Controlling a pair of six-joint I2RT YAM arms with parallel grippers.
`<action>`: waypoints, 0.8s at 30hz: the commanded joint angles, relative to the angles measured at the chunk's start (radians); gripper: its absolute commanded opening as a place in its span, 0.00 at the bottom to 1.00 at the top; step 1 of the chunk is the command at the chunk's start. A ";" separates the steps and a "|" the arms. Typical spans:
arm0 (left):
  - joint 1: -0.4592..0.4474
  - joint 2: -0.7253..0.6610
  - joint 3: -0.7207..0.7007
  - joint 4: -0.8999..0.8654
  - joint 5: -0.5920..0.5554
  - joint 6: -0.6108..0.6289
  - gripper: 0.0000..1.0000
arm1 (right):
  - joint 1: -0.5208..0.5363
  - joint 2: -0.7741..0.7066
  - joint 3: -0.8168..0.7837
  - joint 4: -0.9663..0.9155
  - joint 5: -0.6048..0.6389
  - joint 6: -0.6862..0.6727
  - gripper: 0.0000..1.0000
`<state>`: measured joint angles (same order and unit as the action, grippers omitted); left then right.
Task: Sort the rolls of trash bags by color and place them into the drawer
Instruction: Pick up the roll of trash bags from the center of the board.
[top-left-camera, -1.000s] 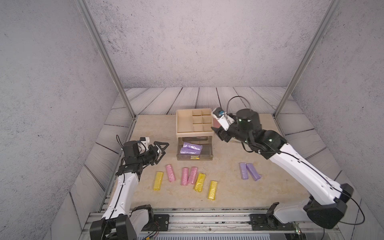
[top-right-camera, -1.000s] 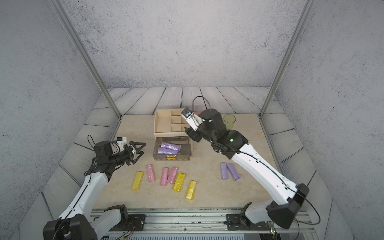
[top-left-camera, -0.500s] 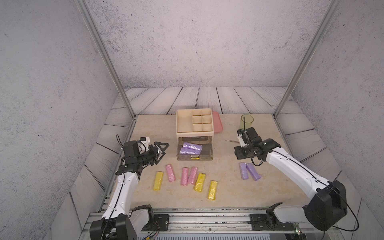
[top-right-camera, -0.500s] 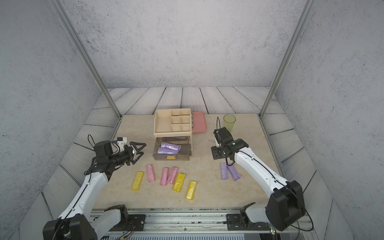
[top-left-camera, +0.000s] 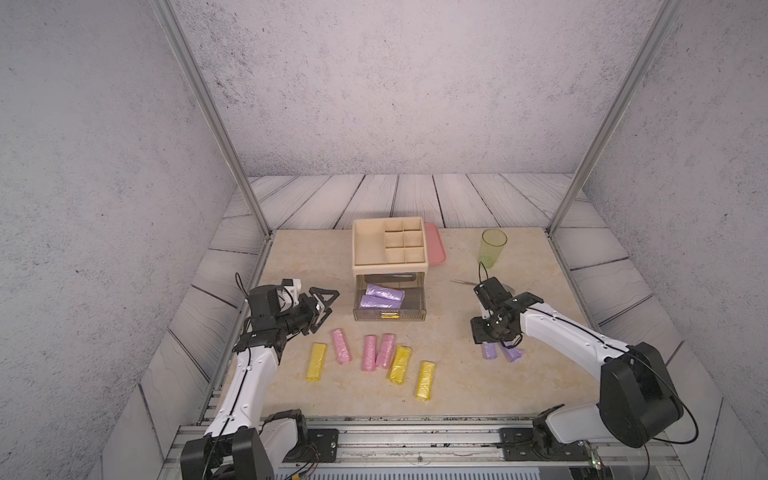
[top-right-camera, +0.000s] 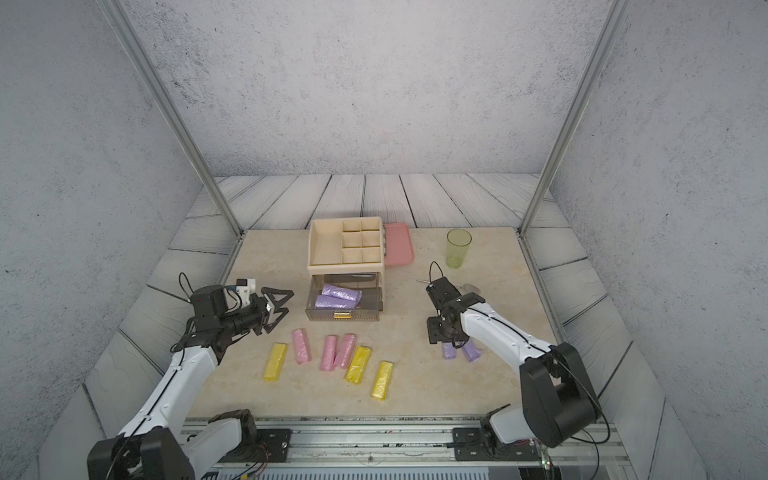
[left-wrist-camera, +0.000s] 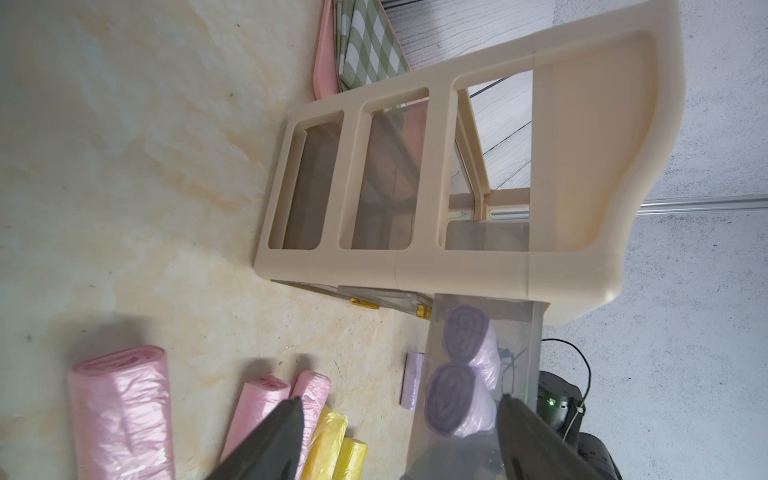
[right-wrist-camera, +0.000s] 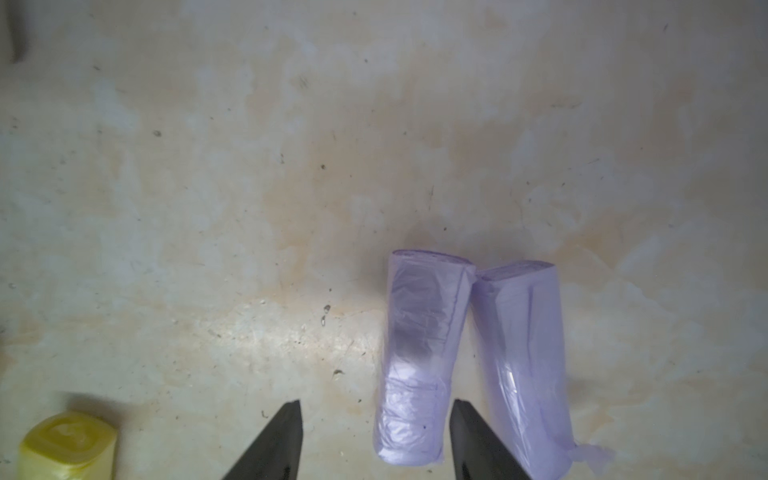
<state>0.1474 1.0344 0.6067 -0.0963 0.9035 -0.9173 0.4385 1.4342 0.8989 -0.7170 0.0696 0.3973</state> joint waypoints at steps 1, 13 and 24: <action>-0.008 -0.016 -0.015 0.019 0.011 0.008 0.79 | -0.022 0.039 -0.024 0.044 -0.029 0.026 0.60; -0.008 -0.023 -0.026 0.021 0.012 0.007 0.79 | -0.062 0.146 -0.004 0.086 -0.048 0.004 0.48; -0.007 -0.033 -0.032 0.014 0.014 0.006 0.79 | -0.060 0.176 0.067 0.053 -0.122 -0.062 0.18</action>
<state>0.1474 1.0199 0.5846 -0.0860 0.9066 -0.9176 0.3801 1.5974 0.9333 -0.6350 -0.0116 0.3611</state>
